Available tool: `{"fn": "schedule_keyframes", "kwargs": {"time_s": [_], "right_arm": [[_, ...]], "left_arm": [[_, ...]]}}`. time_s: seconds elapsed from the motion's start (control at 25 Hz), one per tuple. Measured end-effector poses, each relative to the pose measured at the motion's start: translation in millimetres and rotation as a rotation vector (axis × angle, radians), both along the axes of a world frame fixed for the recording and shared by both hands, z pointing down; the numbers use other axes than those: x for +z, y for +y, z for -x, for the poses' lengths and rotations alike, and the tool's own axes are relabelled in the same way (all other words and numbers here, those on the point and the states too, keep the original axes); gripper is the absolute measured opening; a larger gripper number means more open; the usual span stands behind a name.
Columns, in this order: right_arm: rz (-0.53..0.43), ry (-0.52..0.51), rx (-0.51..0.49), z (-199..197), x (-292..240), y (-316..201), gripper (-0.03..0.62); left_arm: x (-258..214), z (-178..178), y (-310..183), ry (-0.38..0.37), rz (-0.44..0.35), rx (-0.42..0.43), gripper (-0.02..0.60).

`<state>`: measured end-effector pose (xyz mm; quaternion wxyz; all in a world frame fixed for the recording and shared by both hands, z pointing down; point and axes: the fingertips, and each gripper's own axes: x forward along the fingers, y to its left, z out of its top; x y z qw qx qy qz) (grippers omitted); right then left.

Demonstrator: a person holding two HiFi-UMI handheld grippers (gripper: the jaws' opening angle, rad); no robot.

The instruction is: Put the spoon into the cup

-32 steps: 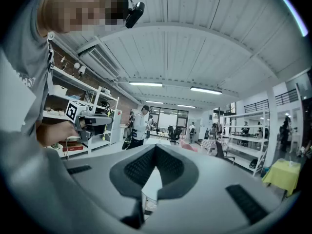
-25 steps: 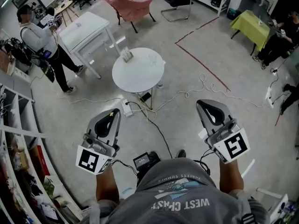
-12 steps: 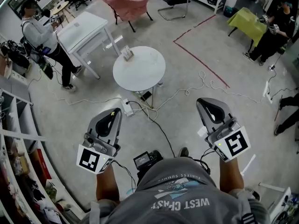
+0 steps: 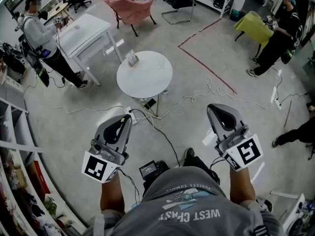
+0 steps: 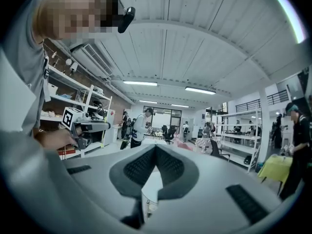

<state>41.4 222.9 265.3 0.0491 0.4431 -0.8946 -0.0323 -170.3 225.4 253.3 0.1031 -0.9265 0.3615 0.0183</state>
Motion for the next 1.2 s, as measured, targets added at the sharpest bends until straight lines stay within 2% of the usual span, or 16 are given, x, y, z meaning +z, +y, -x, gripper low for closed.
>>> {"fn": "schedule_keyframes", "kwargs": {"time_s": [0.36, 0.92, 1.2], "right_arm": [[0.013, -0.031, -0.041, -8, 1, -42, 0.002], [0.025, -0.083, -0.147, -68, 1, -127, 0.002], [0.031, -0.115, -0.218, -85, 2, -156, 0.002]], "left_arm": [[-1, -10, -26, -0.025, 0.031, -0.042, 0.001], [-18, -85, -85, -0.073, 0.029, -0.126, 0.0], [-22, -105, -104, -0.11, 0.045, -0.194, 0.0]]}}
